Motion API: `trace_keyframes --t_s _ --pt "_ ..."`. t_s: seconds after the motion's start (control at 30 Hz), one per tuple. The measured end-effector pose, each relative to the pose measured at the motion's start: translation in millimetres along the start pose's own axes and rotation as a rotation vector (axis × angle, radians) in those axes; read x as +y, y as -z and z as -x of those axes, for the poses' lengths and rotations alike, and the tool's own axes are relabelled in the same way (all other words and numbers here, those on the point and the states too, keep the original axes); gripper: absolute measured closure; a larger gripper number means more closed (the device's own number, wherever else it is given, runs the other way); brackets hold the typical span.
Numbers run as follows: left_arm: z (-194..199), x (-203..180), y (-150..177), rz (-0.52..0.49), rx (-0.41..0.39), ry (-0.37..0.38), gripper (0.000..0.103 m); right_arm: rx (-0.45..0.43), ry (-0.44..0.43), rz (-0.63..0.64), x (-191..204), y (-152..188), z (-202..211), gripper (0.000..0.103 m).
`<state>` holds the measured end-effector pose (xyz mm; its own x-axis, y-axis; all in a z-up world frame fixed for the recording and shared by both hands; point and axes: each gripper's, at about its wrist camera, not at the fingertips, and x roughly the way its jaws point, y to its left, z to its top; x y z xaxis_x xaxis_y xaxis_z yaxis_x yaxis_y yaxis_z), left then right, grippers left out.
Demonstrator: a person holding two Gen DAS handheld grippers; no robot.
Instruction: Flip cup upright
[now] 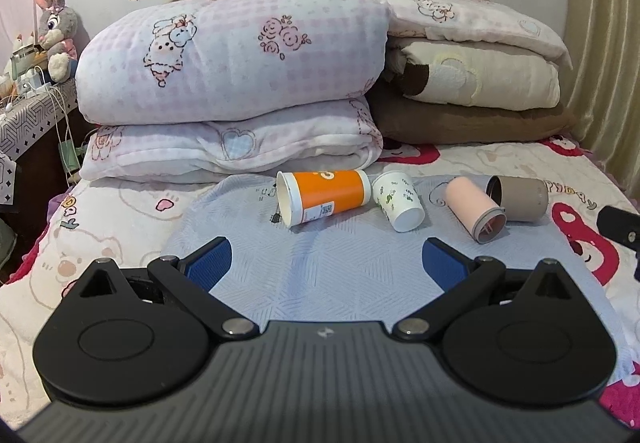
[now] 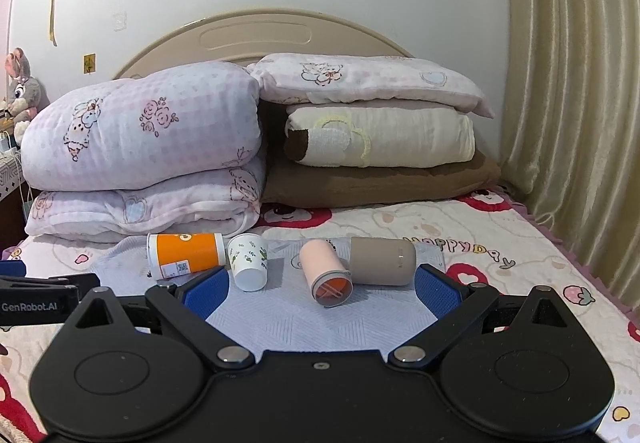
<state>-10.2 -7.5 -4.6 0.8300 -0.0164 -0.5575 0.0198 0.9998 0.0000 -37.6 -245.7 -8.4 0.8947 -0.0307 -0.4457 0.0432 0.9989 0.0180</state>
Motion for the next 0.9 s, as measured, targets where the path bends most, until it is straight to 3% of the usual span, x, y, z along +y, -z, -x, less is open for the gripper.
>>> trace_keyframes --t_s 0.4,0.9 --pt "-0.1 -0.5 1.1 -0.003 -0.022 0.0 0.0 -0.031 -0.018 0.039 1.6 7.2 -3.0 0.0" --pt "-5.4 -1.5 5.9 -0.006 0.003 0.003 0.0 -0.005 -0.021 0.035 -0.6 10.5 -6.6 0.0"
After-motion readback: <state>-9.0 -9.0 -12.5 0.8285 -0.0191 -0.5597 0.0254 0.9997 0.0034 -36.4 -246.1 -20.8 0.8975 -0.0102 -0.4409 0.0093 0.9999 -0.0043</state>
